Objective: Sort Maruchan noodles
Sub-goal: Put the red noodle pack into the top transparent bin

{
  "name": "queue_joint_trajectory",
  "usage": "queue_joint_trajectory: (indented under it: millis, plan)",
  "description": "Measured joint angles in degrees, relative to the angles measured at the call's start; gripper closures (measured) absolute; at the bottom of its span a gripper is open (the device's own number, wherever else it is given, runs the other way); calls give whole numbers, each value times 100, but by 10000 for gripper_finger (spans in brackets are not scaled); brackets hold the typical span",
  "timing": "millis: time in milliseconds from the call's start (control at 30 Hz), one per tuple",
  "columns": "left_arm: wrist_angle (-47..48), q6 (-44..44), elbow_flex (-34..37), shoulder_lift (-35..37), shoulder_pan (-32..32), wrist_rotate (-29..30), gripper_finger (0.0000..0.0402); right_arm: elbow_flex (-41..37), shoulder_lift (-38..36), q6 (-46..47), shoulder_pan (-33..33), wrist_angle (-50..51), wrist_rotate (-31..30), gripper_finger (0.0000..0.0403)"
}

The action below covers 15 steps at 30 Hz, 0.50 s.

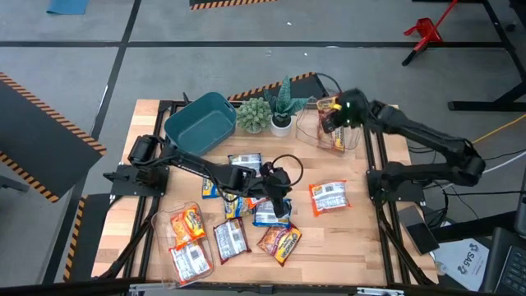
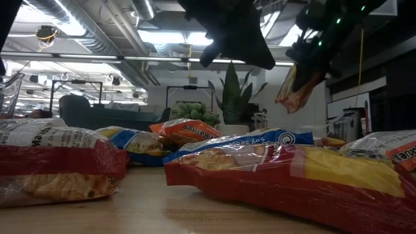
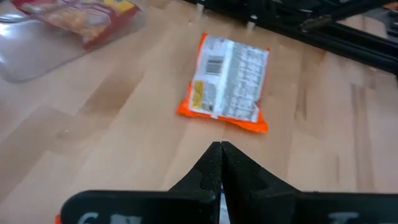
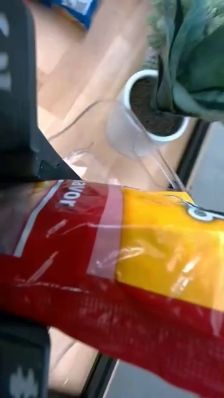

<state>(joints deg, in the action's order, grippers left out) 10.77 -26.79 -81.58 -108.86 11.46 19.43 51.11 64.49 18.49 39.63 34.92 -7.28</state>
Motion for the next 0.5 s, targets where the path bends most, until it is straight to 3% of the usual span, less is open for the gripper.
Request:
queue_joint_trajectory:
  millis: [233,500]
  plan:
    - [47,-7,0,0,1,-399,402,0,839,-1233,1151,-185,1730,294]
    - [39,-6,0,0,-3,-410,401,0,1544,-2109,1256,-171,2464,294]
